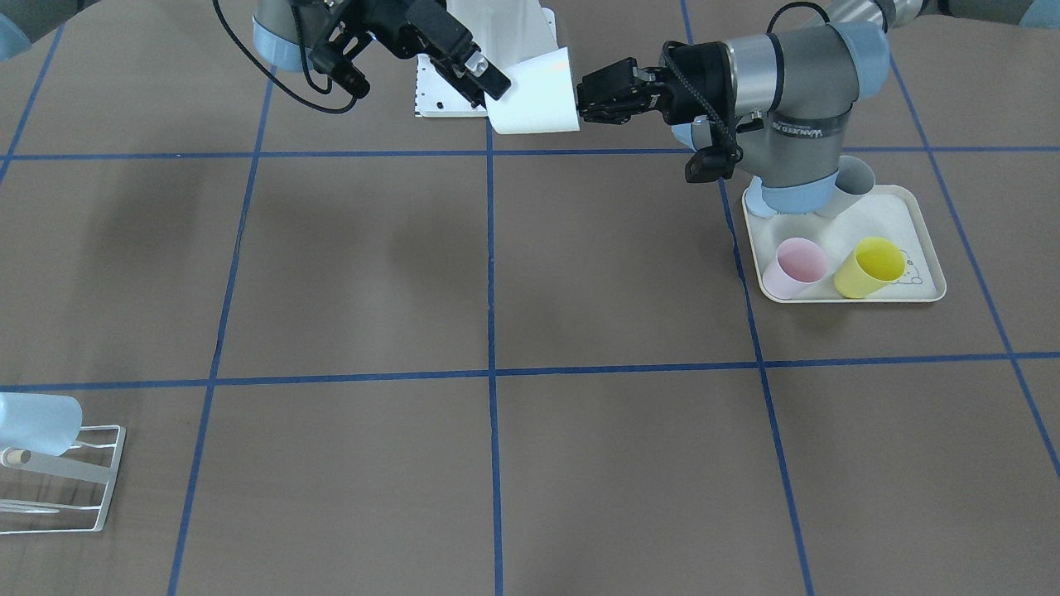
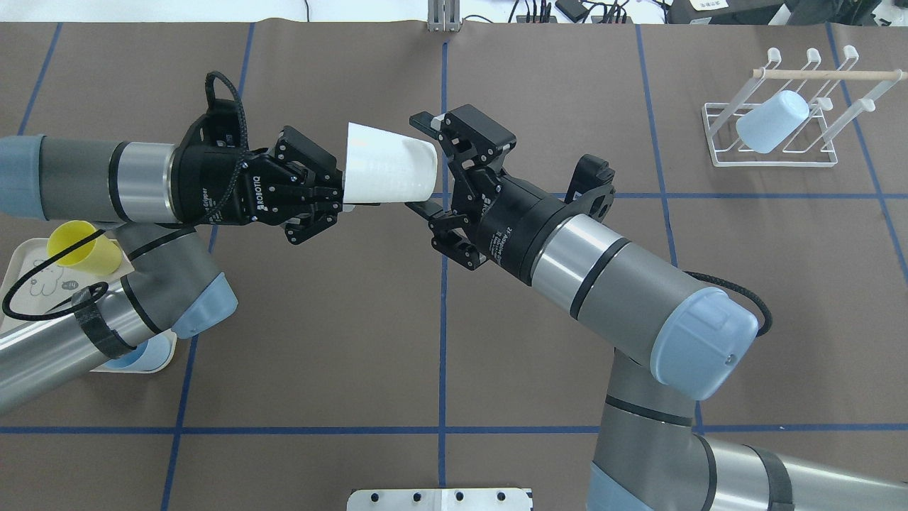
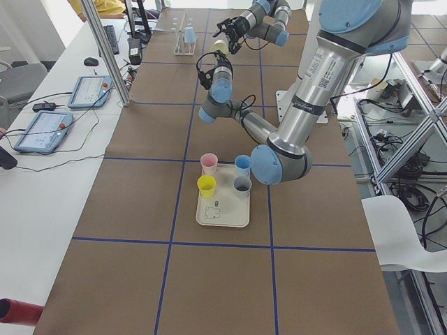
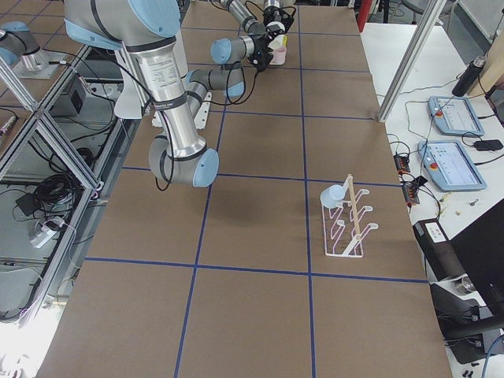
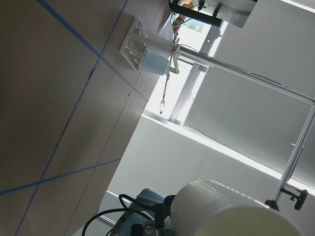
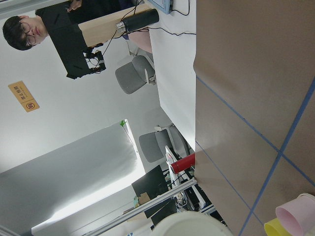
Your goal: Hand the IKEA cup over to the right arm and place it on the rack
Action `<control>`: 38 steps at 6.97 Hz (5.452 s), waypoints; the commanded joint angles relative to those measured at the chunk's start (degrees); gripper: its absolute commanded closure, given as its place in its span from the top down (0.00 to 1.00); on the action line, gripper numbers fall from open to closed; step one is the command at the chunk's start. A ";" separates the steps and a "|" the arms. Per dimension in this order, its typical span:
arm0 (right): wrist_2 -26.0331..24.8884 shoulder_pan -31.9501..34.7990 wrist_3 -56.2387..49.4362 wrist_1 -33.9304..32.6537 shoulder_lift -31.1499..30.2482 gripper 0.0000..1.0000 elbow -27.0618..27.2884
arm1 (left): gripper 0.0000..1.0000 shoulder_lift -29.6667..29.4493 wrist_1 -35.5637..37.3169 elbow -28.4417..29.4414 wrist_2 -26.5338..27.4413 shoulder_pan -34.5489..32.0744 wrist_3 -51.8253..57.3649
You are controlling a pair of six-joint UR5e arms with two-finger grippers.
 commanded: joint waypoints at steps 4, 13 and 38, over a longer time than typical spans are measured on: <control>-0.26 -0.15 0.09 0.00 -0.09 0.00 0.04 | 0.06 0.09 -0.10 -1.14 0.17 0.14 0.17; 10.67 18.69 -21.54 -0.52 -23.70 0.00 3.73 | 0.99 0.44 1.22 1.90 2.09 0.05 5.74; 18.52 39.96 -80.88 -5.97 -23.91 1.00 -23.78 | 0.99 0.44 5.53 3.16 2.98 -1.69 11.24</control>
